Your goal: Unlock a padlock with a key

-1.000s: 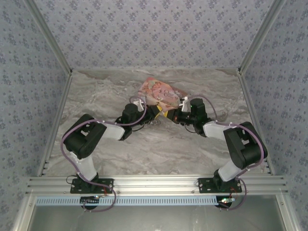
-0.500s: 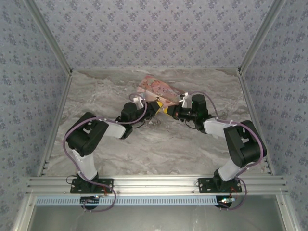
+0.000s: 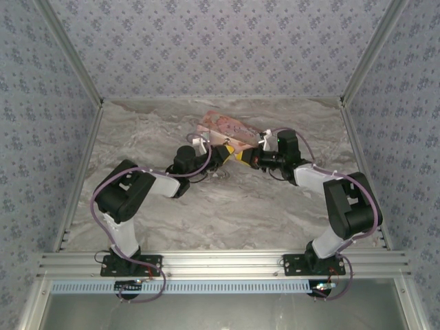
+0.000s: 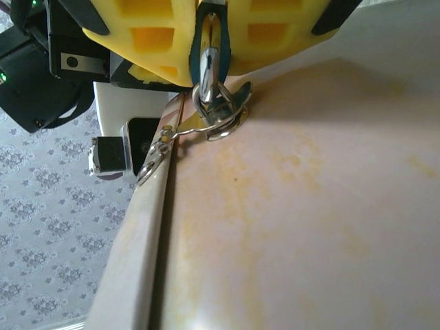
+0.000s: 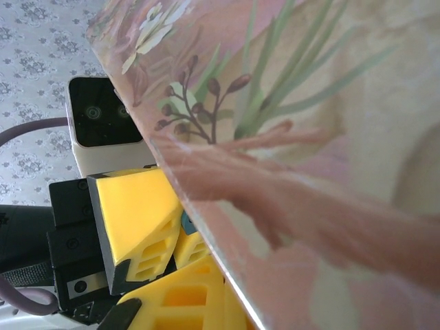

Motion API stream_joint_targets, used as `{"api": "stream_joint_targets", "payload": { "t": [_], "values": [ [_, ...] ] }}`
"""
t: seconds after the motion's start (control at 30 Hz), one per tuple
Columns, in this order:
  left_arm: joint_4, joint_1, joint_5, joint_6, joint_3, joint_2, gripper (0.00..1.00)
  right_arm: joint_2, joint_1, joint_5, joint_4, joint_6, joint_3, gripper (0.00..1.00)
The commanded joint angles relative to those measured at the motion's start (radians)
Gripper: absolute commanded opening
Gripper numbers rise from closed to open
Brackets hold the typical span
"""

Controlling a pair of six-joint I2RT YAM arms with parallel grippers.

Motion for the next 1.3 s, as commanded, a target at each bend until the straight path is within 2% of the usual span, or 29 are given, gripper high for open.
{"api": "stream_joint_targets", "payload": {
  "t": [0.0, 0.4, 0.73, 0.97, 1.27],
  "values": [
    [0.037, -0.071, 0.243, 0.043, 0.023, 0.001, 0.00, -0.025, -0.005, 0.003, 0.037, -0.043, 0.073, 0.00],
    [0.042, -0.076, 0.263, 0.037, 0.039, 0.010, 0.00, -0.001, 0.006, -0.012, 0.055, -0.056, 0.123, 0.00],
    [0.030, -0.077, 0.271, 0.050, 0.031, 0.009, 0.00, -0.010, -0.025, -0.012, -0.071, -0.135, 0.207, 0.00],
    [0.030, -0.077, 0.273, 0.052, 0.026, 0.013, 0.00, 0.005, -0.046, -0.011, -0.063, -0.129, 0.223, 0.00],
    [0.009, -0.077, 0.274, 0.062, 0.030, 0.036, 0.00, 0.023, -0.020, -0.026, -0.059, -0.137, 0.273, 0.00]
  ]
}}
